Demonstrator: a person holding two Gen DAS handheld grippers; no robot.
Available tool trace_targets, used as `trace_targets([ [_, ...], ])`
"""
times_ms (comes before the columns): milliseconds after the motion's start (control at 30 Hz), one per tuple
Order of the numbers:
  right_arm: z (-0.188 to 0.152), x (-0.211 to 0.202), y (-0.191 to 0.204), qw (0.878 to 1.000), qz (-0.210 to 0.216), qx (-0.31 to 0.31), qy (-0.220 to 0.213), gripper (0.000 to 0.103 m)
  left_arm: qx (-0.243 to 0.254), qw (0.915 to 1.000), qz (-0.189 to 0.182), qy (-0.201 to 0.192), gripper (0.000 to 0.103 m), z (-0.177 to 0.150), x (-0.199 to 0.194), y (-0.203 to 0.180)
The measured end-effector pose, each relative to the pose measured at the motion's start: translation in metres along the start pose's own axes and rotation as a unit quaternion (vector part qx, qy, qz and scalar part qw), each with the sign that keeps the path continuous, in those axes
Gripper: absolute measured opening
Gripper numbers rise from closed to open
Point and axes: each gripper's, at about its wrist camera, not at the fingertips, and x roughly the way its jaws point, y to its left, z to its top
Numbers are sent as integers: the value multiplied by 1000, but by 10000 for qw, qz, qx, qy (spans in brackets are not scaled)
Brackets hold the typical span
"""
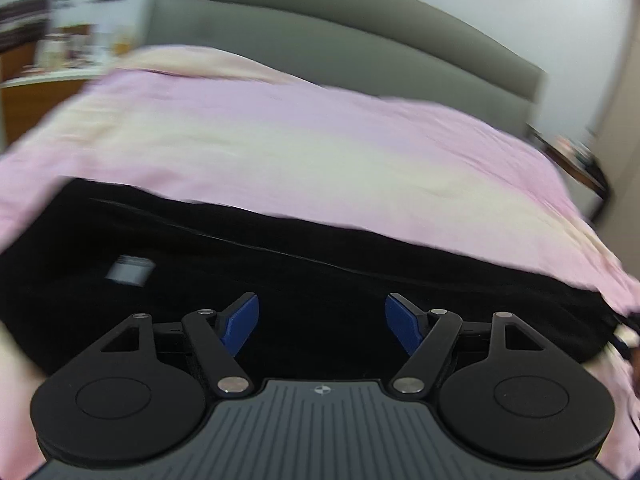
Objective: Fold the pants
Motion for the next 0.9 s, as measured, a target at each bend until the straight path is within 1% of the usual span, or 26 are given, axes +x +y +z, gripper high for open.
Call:
trace_targets([
  [33, -1, 1, -1, 10000, -13, -1, 59, 40, 255, 9993, -202, 195, 85, -3, 19, -31],
  [67, -2, 3, -2, 9998, -40, 24, 167, 42, 501, 9975, -351, 368, 85, -6, 35, -60],
  [100, -4, 9, -5, 9992, -60, 80, 398, 51, 745, 9947, -468, 532, 85, -8, 51, -88],
  [133, -8, 14, -9, 9980, -25, 146, 622, 55, 967, 9914, -562, 674, 85, -10, 65, -115],
  [167, -10, 16, -11, 9976, 22, 165, 671, 55, 1154, 9878, -661, 804, 85, -12, 79, -140],
  [233, -11, 15, -11, 9979, 77, 170, 615, 55, 1479, 9803, -829, 1018, 85, -14, 101, -186],
  [333, -8, 15, -18, 9970, 287, 484, 537, 55, 1948, 9692, -1006, 1125, 85, -16, 121, -242],
  [367, -7, 16, -22, 9962, 348, 605, 524, 55, 2092, 9652, -1093, 1127, 85, -17, 126, -256],
  [400, -6, 18, -26, 9954, 401, 686, 526, 55, 2232, 9611, -1190, 1110, 82, -18, 130, -269],
  [433, -5, 19, -28, 9949, 443, 733, 526, 52, 2408, 9555, -1323, 1073, 73, -18, 134, -281],
  [467, -5, 21, -31, 9945, 483, 764, 519, 52, 2564, 9508, -1391, 1048, 69, -21, 137, -293],
  [500, -4, 22, -32, 9941, 534, 796, 516, 51, 2704, 9466, -1407, 1047, 65, -22, 142, -301],
  [600, -1, 26, -36, 9922, 669, 932, 494, 46, 3161, 9343, -1238, 1085, 65, -28, 161, -322],
  [633, -1, 28, -38, 9913, 711, 988, 491, 45, 3281, 9290, -1212, 1211, 65, -31, 171, -328],
  [667, 0, 29, -40, 9906, 749, 1036, 488, 44, 3346, 9225, -1207, 1503, 65, -36, 183, -331],
  [700, 0, 30, -41, 9898, 785, 1085, 487, 43, 3337, 9150, -1105, 1978, 65, -43, 201, -332],
  [733, 0, 31, -42, 9893, 814, 1111, 485, 43, 3263, 9153, -993, 2142, 67, -51, 212, -330],
  [833, 0, 33, -41, 9901, 823, 1032, 485, 40, 3024, 9266, -886, 2051, 73, -58, 217, -327],
  [900, 1, 31, -40, 9906, 834, 961, 495, 36, 2893, 9324, -854, 1992, 73, -56, 209, -326],
])
